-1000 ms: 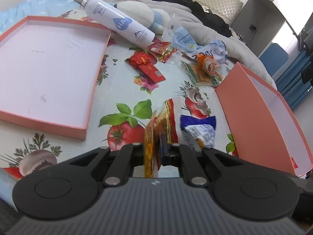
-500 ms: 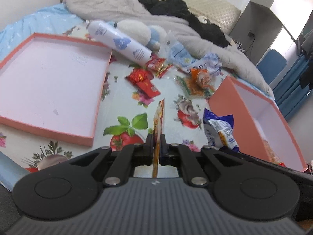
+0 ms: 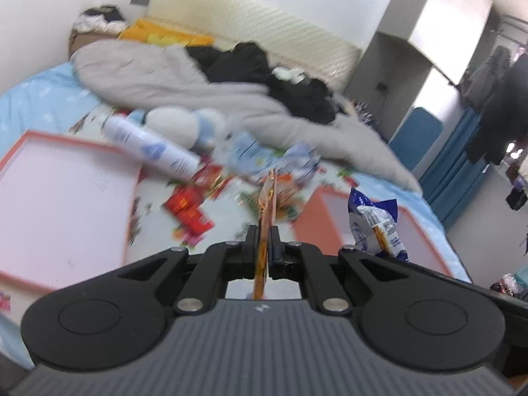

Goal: Organize snacks
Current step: 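Lift both held packs and carry them toward the deep pink box, then open both tools to drop the packs into the deep pink box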

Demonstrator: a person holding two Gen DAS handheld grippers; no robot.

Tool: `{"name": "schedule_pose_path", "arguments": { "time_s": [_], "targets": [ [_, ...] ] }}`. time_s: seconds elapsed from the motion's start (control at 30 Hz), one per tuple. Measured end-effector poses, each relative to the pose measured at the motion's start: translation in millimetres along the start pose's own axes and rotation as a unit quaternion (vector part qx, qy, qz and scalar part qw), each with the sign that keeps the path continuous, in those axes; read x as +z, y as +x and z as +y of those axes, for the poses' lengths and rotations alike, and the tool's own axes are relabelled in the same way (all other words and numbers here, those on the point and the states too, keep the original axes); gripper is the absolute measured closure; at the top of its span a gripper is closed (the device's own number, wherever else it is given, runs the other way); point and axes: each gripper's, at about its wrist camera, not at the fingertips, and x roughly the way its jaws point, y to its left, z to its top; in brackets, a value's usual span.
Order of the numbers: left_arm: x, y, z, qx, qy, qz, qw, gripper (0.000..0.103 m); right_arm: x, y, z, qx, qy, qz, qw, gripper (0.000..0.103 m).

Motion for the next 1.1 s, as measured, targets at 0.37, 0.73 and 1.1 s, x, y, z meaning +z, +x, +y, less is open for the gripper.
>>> {"name": "schedule_pose_path", "arguments": {
  "time_s": [0.37,0.73,1.1],
  "targets": [
    [65.2,-20.5,-104.7,-0.086,0.060,-0.069,0.9920,0.097,65.8,-60.6,-29.0,-0.050,-0.021,-0.083,0.995,0.083],
    [72.9,66.3,-209.0,-0.130,0.107,-0.010,0.9857,0.097,85.1,-51.9,-128.4,-0.122,0.026,-0.077,0.989,0.083],
    [12.0,206.4,-234.8,-0.089,0.139,0.125,0.9783,0.097,46.6,36.3,-208.1,-0.148,0.067,0.029,0.986,0.082]
  ]
}}
